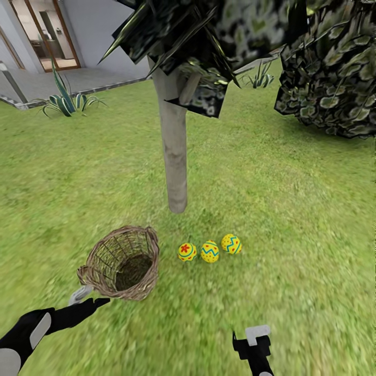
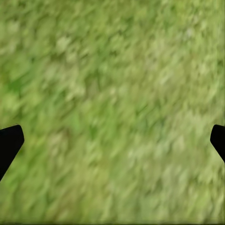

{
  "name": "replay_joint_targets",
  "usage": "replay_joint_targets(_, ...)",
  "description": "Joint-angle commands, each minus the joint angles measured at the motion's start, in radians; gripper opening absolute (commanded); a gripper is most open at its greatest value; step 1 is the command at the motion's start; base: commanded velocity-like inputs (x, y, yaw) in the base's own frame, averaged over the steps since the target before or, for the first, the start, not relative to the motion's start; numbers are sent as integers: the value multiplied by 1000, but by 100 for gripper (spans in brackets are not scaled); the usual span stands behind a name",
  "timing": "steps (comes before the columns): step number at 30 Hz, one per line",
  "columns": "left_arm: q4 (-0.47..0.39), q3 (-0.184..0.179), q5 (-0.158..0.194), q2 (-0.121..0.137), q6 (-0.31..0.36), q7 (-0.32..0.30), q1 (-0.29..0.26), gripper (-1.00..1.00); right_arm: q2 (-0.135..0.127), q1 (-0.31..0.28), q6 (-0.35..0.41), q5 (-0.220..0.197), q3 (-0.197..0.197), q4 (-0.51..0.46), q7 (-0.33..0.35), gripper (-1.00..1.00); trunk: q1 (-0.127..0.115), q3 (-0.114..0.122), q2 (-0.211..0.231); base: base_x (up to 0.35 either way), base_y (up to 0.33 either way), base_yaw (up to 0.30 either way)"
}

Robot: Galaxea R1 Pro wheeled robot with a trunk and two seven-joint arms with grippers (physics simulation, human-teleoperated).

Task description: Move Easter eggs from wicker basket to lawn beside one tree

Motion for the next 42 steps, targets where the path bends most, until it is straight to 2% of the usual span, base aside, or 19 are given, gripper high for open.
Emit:
replay_joint_targets(1,1,4,2,0,6,-2,0,100,0,-1,-2,10,-2,2,-7,100,0,1,0,0,0,-102)
replay_joint_targets(5,3,4,0,-6,3,-2,0,100,0,-1,-2,10,-2,4,-7,100,0,7,0,0,0,-102)
replay_joint_targets(9,6,4,-1,-25,2,-1,0,100,3,-1,-2,10,-1,4,-7,100,0,14,0,0,0,-101)
replay_joint_targets(11,39,3,-1,-28,-5,0,0,100,3,-1,-2,10,-1,4,-7,100,0,17,0,0,0,-89)
replay_joint_targets(12,54,3,-1,-28,-19,0,0,100,3,-1,-2,10,-1,4,-7,100,0,19,0,0,0,-66)
replay_joint_targets(13,87,4,-1,-28,-68,-1,0,100,4,-1,-2,11,-1,4,-8,100,0,20,0,0,0,-27)
replay_joint_targets(15,130,4,-1,-25,-124,-1,0,100,4,-1,-1,11,-1,4,-9,100,0,23,0,0,0,-14)
replay_joint_targets(17,172,4,-1,-22,-160,-1,0,100,5,-1,1,15,0,4,-11,100,0,24,0,0,0,-6)
replay_joint_targets(22,211,4,1,-19,-191,2,0,100,8,-1,7,20,0,4,-14,100,0,25,0,0,0,-1)
replay_joint_targets(27,272,4,2,-21,-273,7,0,100,8,-1,3,23,0,6,-15,100,0,26,0,0,0,-3)
replay_joint_targets(30,337,5,3,-18,-332,9,0,100,7,-1,-1,22,1,8,-13,100,0,29,0,0,0,-51)
replay_joint_targets(37,442,5,5,-22,-404,10,1,100,5,-1,-2,22,1,11,-16,100,0,40,0,0,0,-78)
replay_joint_targets(42,466,5,5,-25,-426,10,8,100,3,-1,1,15,0,13,-18,100,0,48,0,0,0,-81)
